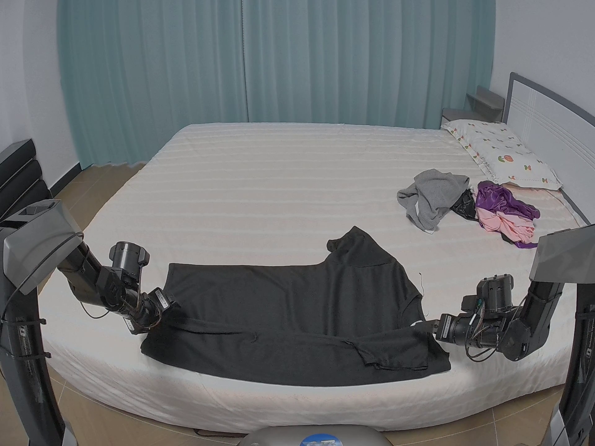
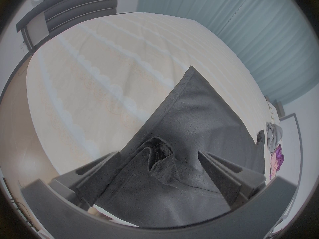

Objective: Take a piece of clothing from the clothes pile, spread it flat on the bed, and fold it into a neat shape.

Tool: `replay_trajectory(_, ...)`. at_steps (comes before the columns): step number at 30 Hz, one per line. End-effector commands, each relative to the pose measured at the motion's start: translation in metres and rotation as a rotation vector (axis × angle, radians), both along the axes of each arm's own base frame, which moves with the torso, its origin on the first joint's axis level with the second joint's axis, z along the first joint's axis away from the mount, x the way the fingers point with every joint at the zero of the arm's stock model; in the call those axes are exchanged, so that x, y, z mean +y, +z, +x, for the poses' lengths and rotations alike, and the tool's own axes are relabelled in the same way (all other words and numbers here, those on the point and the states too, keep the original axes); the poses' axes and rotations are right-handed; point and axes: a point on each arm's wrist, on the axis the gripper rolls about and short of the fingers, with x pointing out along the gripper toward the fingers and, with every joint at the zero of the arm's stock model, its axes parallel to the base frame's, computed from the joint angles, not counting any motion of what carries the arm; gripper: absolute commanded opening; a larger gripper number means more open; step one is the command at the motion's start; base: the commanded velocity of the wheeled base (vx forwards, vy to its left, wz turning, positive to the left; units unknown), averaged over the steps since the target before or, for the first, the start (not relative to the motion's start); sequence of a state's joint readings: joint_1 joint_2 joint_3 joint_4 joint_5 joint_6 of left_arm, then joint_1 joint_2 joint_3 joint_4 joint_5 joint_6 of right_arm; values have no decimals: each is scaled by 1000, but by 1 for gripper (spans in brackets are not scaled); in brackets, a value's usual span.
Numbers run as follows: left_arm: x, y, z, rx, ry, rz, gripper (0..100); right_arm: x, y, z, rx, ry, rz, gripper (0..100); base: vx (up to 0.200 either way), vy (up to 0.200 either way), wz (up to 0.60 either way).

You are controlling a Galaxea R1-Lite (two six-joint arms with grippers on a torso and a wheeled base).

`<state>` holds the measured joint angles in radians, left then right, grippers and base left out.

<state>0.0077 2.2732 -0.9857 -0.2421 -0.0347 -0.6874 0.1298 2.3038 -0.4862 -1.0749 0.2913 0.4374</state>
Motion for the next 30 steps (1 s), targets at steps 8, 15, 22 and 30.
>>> replay_trajectory(8,9,35,-14,-82,24,-57,100,1,21,-7,-18,-53,71,100,0,0,0)
replay_trajectory(15,11,49,-13,-126,112,-156,100,2,21,-5,-30,-76,80,100,86,0,0)
replay_trajectory(22,8,48,-13,-117,73,-199,100,6,20,-6,-31,-69,76,100,0,0,0)
replay_trajectory(30,9,45,-11,-114,77,-201,100,6,19,-6,-26,-71,77,100,0,0,0)
